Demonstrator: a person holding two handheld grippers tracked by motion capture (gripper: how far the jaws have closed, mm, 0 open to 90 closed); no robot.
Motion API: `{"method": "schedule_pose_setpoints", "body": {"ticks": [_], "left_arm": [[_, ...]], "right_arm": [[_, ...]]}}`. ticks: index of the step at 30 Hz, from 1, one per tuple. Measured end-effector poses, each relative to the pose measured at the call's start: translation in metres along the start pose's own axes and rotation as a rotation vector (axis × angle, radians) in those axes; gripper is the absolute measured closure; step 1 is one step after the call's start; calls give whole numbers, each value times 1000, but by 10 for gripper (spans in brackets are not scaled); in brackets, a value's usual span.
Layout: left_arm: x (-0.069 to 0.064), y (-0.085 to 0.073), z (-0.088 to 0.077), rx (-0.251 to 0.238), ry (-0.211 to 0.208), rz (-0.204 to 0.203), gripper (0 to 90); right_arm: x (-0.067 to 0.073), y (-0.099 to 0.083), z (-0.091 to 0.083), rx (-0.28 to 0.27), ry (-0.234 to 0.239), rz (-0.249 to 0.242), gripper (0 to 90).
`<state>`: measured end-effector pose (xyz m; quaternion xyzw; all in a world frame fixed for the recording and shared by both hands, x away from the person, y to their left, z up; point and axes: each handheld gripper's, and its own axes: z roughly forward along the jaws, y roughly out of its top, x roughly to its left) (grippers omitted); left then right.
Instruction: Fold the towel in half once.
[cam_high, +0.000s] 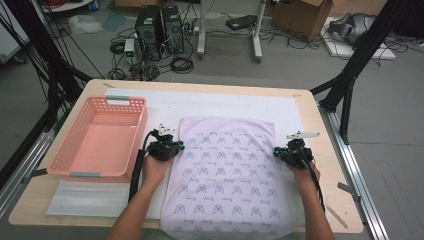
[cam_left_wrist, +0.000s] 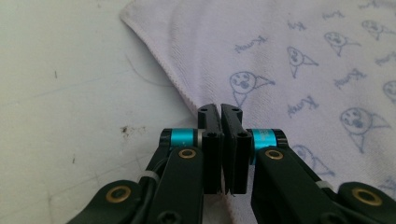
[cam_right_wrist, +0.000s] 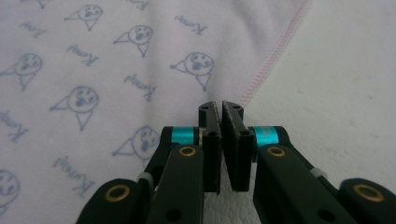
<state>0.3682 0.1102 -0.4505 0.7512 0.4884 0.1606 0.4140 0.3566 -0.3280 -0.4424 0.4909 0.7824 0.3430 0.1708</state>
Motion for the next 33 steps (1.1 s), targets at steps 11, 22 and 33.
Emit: {"method": "schedule_pose_setpoints", "body": {"ticks": [11, 22, 33], "left_arm": [[7, 24, -11, -89, 47, -56, 873], [12, 30, -25, -104, -14, -96, 872], [-5, 7, -61, -127, -61, -39, 872]], "right_arm": [[-16, 10, -9, -73, -55, 53, 886], [-19, 19, -28, -152, -13, 74, 884], [-3, -4, -67, -208, 53, 34, 883]]}}
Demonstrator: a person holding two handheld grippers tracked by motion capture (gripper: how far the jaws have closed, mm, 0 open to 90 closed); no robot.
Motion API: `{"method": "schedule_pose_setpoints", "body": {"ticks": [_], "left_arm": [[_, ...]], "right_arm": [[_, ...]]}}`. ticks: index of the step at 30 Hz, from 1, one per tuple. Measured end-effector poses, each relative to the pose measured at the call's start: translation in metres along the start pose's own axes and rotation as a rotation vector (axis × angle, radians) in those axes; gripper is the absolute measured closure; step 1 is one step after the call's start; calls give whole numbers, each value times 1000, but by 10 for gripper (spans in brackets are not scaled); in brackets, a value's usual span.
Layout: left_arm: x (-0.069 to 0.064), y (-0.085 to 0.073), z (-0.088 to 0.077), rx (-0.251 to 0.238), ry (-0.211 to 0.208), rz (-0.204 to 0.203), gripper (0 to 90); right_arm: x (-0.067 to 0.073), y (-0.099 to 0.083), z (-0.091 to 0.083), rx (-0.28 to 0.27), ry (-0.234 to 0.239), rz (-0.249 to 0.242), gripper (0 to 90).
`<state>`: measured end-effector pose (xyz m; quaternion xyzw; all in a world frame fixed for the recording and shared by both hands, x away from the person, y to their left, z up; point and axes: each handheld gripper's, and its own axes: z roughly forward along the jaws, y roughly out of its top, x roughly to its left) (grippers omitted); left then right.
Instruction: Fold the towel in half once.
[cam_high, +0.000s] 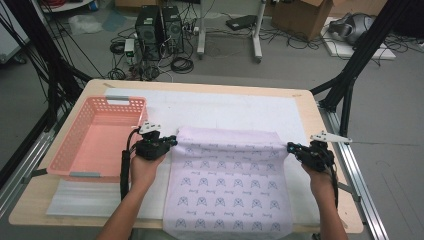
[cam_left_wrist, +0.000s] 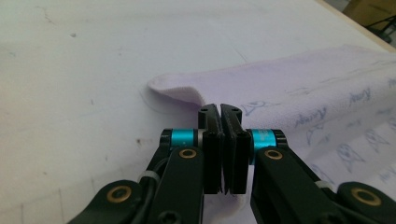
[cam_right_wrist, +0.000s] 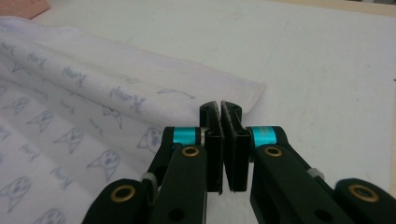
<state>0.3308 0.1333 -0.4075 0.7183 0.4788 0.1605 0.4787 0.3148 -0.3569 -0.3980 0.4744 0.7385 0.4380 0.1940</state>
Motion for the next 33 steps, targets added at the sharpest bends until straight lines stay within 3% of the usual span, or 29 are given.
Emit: {"method": "schedule_pose_setpoints", "body": {"ticks": [9, 18, 21, 23, 26, 33], "left_arm": [[-14, -36, -29, -11, -58, 26, 871], [-22, -66, -44, 54, -97, 45, 868], [-18, -65, -39, 51, -99, 33, 825], [-17, -61, -35, 50, -92, 35, 718], [-15, -53, -25, 50, -90, 21, 546], [-2, -38, 8, 91, -64, -39, 461]], "right_arm": [[20, -35, -24, 7, 23, -18, 883], [34, -66, -42, 63, 36, -29, 882], [37, -69, -39, 98, 39, -40, 833], [36, -67, -38, 99, 17, -27, 712], [30, -60, -35, 83, -5, 0, 628], [18, -41, -8, 114, -27, 36, 545]]}}
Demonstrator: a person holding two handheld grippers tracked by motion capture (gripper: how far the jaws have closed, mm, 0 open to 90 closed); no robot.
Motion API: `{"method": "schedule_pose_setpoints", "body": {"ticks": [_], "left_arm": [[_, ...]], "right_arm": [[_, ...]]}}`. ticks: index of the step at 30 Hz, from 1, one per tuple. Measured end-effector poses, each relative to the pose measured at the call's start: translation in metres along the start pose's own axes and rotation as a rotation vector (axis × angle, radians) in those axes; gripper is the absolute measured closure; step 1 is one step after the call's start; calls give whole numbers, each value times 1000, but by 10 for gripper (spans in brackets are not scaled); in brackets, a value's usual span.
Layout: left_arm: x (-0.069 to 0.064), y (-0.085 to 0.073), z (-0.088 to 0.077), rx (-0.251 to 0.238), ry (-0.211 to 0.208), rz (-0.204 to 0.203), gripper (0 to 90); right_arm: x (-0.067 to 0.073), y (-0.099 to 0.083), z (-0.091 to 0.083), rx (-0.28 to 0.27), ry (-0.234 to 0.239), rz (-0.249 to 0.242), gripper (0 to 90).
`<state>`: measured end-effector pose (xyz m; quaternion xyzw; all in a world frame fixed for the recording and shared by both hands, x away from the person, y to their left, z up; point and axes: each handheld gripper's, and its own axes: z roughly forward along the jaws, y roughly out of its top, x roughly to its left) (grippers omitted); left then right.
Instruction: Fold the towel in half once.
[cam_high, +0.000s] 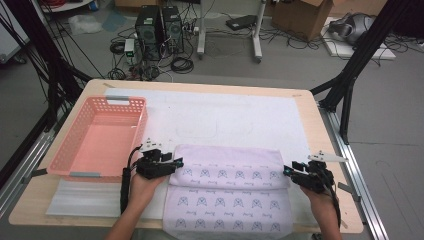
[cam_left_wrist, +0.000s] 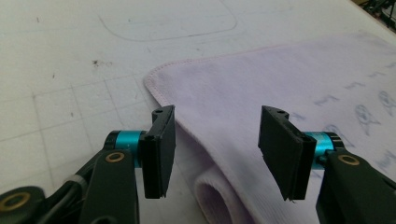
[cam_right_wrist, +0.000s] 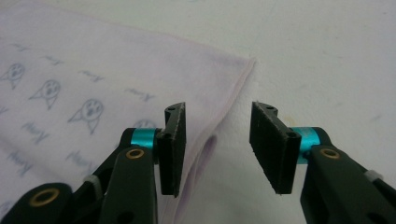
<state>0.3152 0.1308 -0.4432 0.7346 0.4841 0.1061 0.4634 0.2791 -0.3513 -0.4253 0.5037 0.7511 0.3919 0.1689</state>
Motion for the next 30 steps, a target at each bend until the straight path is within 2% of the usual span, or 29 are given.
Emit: {"method": "schedule_pose_setpoints", "body": {"ticks": [2, 5, 7, 8, 9, 10, 11, 12, 14, 17, 24, 30], "left_arm": [[3, 2, 6, 11, -8, -17, 462], [4, 4, 14, 27, 2, -32, 475], [3, 4, 18, 40, 3, -23, 512], [2, 3, 19, 39, 16, -4, 551], [1, 3, 19, 42, 30, 22, 646], [0, 2, 19, 43, 57, 58, 699], [1, 2, 18, 48, 33, 62, 792], [2, 2, 17, 45, 31, 39, 856], [2, 4, 13, 28, 22, 41, 863], [-2, 7, 4, -27, 6, 32, 865], [-9, 11, -19, -90, -46, 37, 866], [-15, 9, -36, -97, -86, 53, 864]], "right_arm": [[-1, 7, 10, 14, -4, 0, 533], [-2, 14, 27, 61, -13, 1, 526], [-2, 17, 38, 97, -25, -1, 539], [-1, 17, 41, 115, -28, -6, 584], [0, 17, 44, 121, -41, -25, 627], [1, 17, 44, 119, -55, -51, 682], [1, 18, 43, 121, -52, -60, 772], [0, 18, 42, 122, -22, -68, 841], [2, 18, 41, 125, -34, -94, 859], [4, 18, 33, 86, -31, -102, 864], [8, 17, 5, -7, 2, -94, 863], [17, 14, -18, -56, 16, -118, 862]]}}
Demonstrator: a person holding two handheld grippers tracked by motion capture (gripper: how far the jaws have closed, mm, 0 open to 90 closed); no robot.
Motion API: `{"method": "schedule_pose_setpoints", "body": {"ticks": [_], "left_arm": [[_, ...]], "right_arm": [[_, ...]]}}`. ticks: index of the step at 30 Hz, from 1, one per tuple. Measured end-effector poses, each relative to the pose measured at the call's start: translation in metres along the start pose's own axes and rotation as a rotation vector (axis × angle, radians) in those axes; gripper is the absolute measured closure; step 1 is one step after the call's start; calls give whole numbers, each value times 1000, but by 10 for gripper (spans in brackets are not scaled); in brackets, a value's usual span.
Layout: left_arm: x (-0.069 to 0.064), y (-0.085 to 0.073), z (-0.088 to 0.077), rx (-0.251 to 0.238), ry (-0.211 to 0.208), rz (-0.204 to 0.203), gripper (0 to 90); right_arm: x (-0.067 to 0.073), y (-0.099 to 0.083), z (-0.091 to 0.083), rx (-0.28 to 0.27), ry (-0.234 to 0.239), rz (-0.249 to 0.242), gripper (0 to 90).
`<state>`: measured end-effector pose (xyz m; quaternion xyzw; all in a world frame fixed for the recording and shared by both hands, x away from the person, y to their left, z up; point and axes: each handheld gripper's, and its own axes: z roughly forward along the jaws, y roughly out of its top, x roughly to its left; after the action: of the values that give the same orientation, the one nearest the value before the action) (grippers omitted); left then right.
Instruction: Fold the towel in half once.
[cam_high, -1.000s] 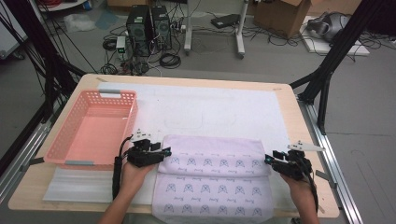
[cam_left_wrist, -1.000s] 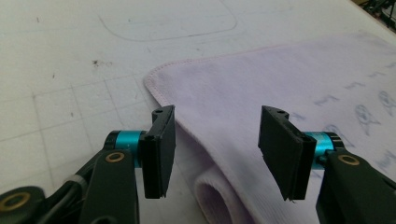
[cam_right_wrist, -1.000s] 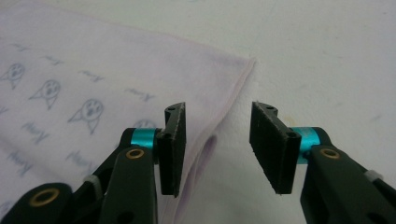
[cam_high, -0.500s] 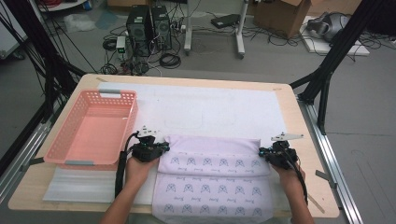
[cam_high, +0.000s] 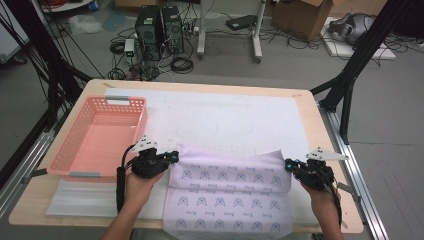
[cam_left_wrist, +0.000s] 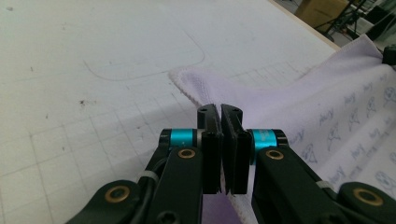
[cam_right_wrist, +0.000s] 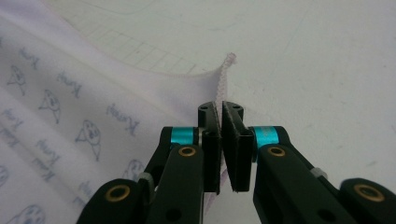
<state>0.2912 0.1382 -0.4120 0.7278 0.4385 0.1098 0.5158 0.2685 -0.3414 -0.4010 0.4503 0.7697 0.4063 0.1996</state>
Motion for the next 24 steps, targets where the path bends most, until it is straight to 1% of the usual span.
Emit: {"method": "schedule_pose_setpoints", "body": {"ticks": [2, 5, 8, 9, 10, 12, 15, 17, 19, 20, 21, 22, 23, 24], "left_arm": [[-2, -1, -6, -9, -8, 0, 864], [-7, -5, -16, -16, -20, 14, 864], [-12, -10, -26, -22, -27, 25, 863], [-14, -13, -28, -20, -27, 30, 863], [-16, -16, -31, -18, -25, 39, 862], [-19, -24, -37, -10, -38, 34, 862], [-23, -36, -42, 28, -50, 44, 862], [-22, -44, -43, 54, -50, 41, 861], [-20, -51, -42, 78, -47, 27, 857], [-19, -54, -41, 91, -45, 24, 853], [-19, -55, -39, 98, -35, 25, 844], [-17, -56, -38, 98, -27, 21, 800], [-16, -55, -37, 92, -24, 8, 693], [-14, -53, -36, 83, -23, 2, 602]], "right_arm": [[4, -1, -8, -14, 7, -8, 863], [10, -4, -20, -33, 18, -19, 863], [16, -11, -30, -43, 31, -22, 863], [19, -13, -33, -41, 41, -13, 863], [21, -16, -35, -39, 43, -21, 863], [25, -22, -38, -26, 58, -15, 862], [30, -32, -40, 17, 69, -15, 862], [31, -38, -38, 40, 72, -18, 862], [31, -45, -35, 64, 79, -15, 862], [32, -47, -33, 82, 79, -2, 861], [31, -49, -31, 97, 79, -1, 855], [31, -51, -30, 115, 69, -1, 844], [31, -52, -28, 126, 59, -1, 800], [29, -52, -28, 119, 46, 9, 723]]}}
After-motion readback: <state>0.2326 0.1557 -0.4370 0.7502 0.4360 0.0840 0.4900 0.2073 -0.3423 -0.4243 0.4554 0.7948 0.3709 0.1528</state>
